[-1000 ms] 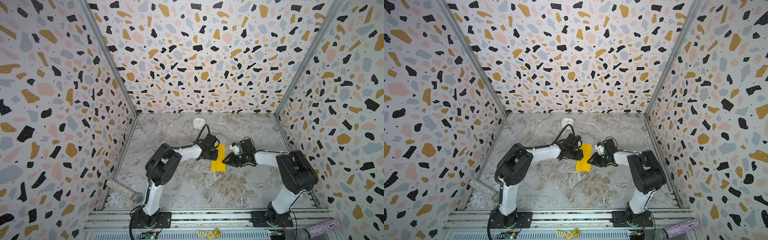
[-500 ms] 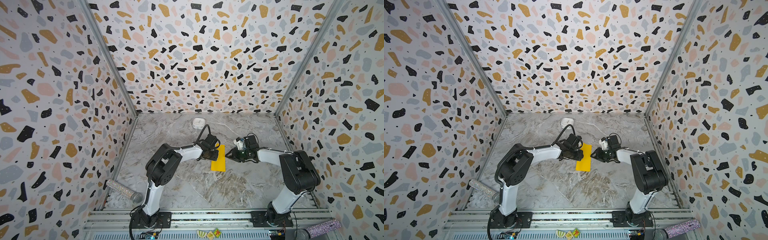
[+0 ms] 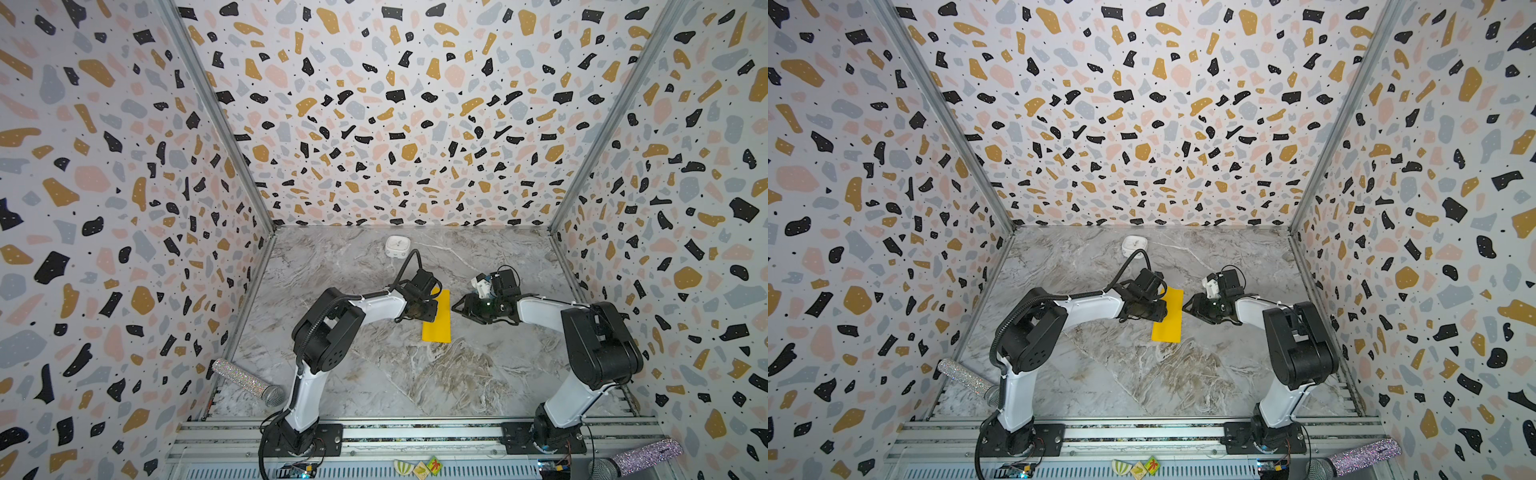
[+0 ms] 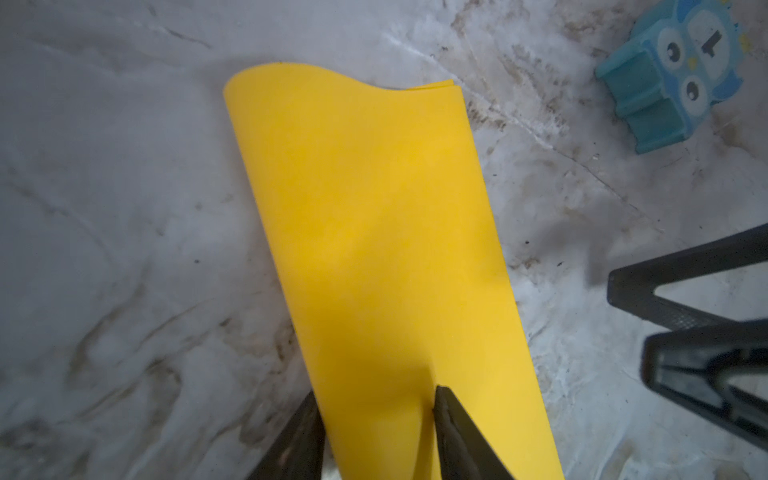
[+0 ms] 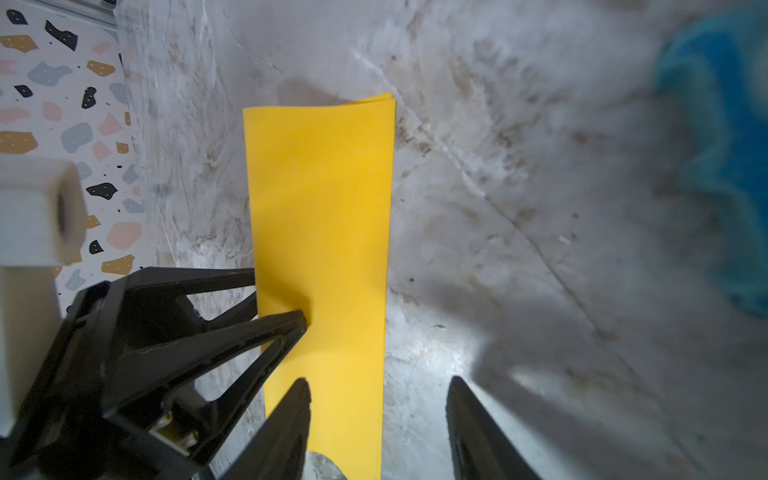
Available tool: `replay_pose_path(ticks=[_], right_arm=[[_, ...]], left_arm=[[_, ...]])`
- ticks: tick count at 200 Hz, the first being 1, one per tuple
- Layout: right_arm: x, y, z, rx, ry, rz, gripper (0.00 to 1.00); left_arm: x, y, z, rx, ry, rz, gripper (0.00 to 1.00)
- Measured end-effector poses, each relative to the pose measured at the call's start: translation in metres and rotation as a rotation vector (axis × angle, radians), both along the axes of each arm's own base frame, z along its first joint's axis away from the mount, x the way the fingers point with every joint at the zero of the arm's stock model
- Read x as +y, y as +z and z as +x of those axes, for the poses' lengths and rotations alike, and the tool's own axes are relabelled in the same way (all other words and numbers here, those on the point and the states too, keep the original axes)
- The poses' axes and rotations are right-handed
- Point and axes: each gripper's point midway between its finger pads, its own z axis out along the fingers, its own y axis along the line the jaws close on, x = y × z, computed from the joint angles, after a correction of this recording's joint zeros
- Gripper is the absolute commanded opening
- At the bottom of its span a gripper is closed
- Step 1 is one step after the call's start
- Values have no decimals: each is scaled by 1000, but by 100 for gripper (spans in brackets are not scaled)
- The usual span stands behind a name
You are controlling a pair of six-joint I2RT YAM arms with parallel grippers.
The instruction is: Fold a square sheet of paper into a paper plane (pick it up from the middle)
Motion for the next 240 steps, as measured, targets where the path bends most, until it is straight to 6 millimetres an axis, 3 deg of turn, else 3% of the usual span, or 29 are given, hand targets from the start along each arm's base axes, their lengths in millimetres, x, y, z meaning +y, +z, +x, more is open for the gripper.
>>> replay_pose_path(ticks=[83,122,198,240], right_arm=[[12,20,9,-54,20,99,50],[13,19,10,-46,20,111,46],[-17,22,16,-69,-92,76,46],[-19,23,17,-75,-96,75,46]], left_arm=[[0,-1,0,-8,8,12,46],[1,-1,0,-10,15,14,43],[1,-1,0,-10,17,16,43],[1,-2,0,-10,10,16,45]])
